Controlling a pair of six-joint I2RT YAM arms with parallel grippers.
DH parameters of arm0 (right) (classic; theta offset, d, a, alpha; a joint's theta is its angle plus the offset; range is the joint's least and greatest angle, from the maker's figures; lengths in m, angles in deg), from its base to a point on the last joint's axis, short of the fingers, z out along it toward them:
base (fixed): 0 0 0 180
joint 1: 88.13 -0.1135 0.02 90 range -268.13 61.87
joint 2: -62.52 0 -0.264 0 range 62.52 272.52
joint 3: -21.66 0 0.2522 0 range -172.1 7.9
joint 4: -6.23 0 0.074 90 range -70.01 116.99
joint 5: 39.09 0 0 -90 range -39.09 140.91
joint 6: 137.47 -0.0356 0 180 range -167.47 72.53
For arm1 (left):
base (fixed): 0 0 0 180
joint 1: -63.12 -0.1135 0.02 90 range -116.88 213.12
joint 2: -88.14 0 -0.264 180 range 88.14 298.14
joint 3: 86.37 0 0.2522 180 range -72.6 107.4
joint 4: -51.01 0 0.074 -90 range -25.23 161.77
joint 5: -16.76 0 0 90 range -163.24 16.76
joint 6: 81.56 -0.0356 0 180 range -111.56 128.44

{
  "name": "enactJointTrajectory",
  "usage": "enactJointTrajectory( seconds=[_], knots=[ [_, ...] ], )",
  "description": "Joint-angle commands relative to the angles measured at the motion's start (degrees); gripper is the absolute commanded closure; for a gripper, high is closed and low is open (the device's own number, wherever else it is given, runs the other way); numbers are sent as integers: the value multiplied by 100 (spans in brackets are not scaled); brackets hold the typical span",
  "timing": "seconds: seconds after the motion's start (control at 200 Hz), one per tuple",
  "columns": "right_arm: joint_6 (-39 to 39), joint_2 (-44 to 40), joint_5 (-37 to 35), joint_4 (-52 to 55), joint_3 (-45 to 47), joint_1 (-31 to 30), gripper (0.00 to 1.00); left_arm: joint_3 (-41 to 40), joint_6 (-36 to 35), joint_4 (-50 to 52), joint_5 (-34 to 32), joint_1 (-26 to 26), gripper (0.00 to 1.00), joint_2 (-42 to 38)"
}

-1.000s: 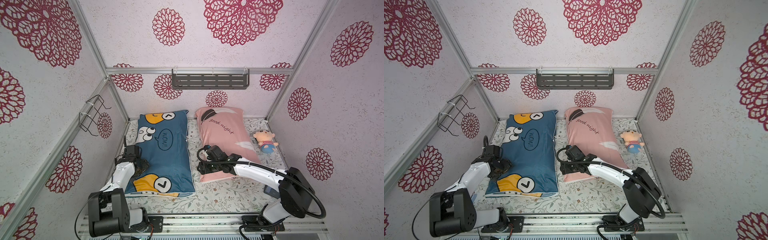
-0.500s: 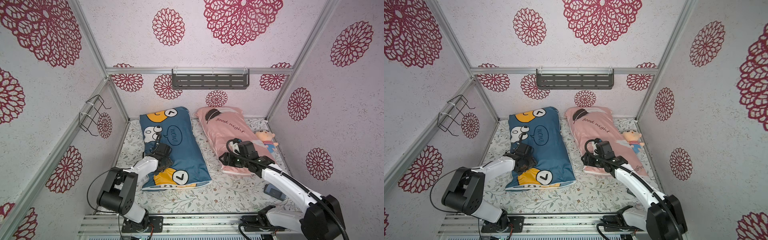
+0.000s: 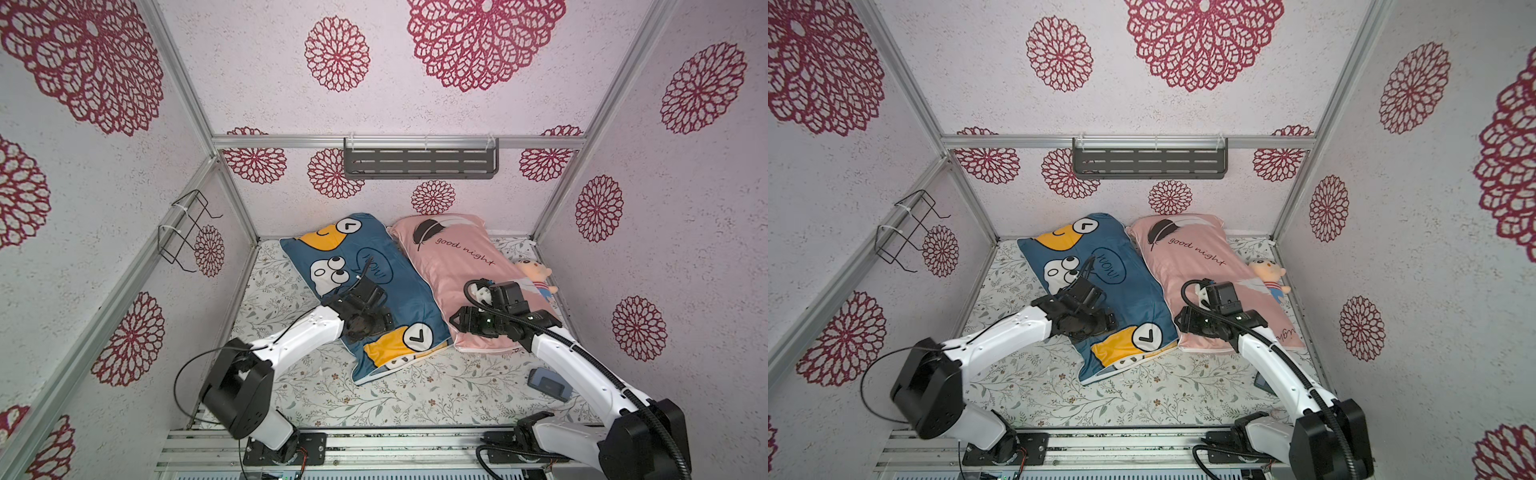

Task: Zip up pillowcases
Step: Adjust the pillowcase at the center of the board, then pick up the pillowcase from the center of the board.

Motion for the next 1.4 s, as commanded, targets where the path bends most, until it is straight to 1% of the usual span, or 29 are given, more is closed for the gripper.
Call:
enactJointTrajectory(
  seconds=[0.0,0.075,0.12,0.15,0.275,0.335,0.36,0.395,0.475,0.52,0.58,0.635,0.706,0.756,0.806,0.891,0.966,1.016,1.116,1.141,1.266,1.326,1.396],
  knots=[
    [228,143,-111,-165,-187,28,37,-741,117,463,297,-107,2,-707],
    [251,209,-88,-161,-197,37,37,-1681,657,-244,766,-170,0,-1242],
    [262,222,-60,-145,-199,37,37,-2252,1023,-672,1009,-214,7,-1546],
    [270,231,-32,-123,-199,37,37,-2534,1246,-883,1093,-217,10,-1735],
    [291,225,14,-20,-192,42,37,-3351,1788,-1217,1027,-221,22,-2461],
    [260,212,47,-24,-169,40,38,-3725,2061,-1566,974,-225,26,-2678],
    [242,208,64,-42,-150,37,38,-3880,2145,-1733,946,-246,27,-2733],
    [198,202,107,-83,-114,28,38,-4071,2236,-2011,921,-288,32,-2777],
    [103,167,222,-176,-44,28,39,-4421,2341,-2821,1004,-349,39,-2674],
    [80,133,236,-179,-31,28,39,-4461,2303,-3132,1158,-350,42,-2514],
    [79,101,200,-124,-40,29,40,-4370,2146,-3149,1261,-278,44,-2237],
    [86,77,166,-46,-76,28,40,-4334,2072,-3164,1300,-218,48,-2022],
    [92,30,126,27,-94,30,40,-4357,2104,-3297,1369,-198,60,-1900],
    [80,-4,111,63,-93,29,40,-4339,2122,-3310,1380,-191,63,-1900],
    [56,-36,114,84,-80,28,40,-4285,2107,-3223,1379,-182,63,-1945],
    [53,-75,90,108,-41,29,40,-4202,2056,-3019,1390,-182,59,-2079],
    [62,-39,92,119,-51,30,40,-4202,2114,-2948,1425,-164,52,-2271],
    [59,-7,98,137,-77,28,40,-4278,2232,-3010,1422,-132,45,-2438],
    [81,-6,98,146,-117,29,41,-4525,2465,-3353,1412,-105,45,-2617],
    [93,-8,87,160,-128,32,41,-4548,2443,-3377,1415,-108,48,-2594],
    [122,9,79,208,-168,28,41,-4555,2360,-3669,1543,-104,70,-2336],
    [116,-4,114,226,-152,32,42,-4513,2361,-3781,1581,-86,74,-2284],
    [95,-26,183,219,-116,29,43,-4397,2297,-3627,1573,-68,78,-2336]
  ],
)
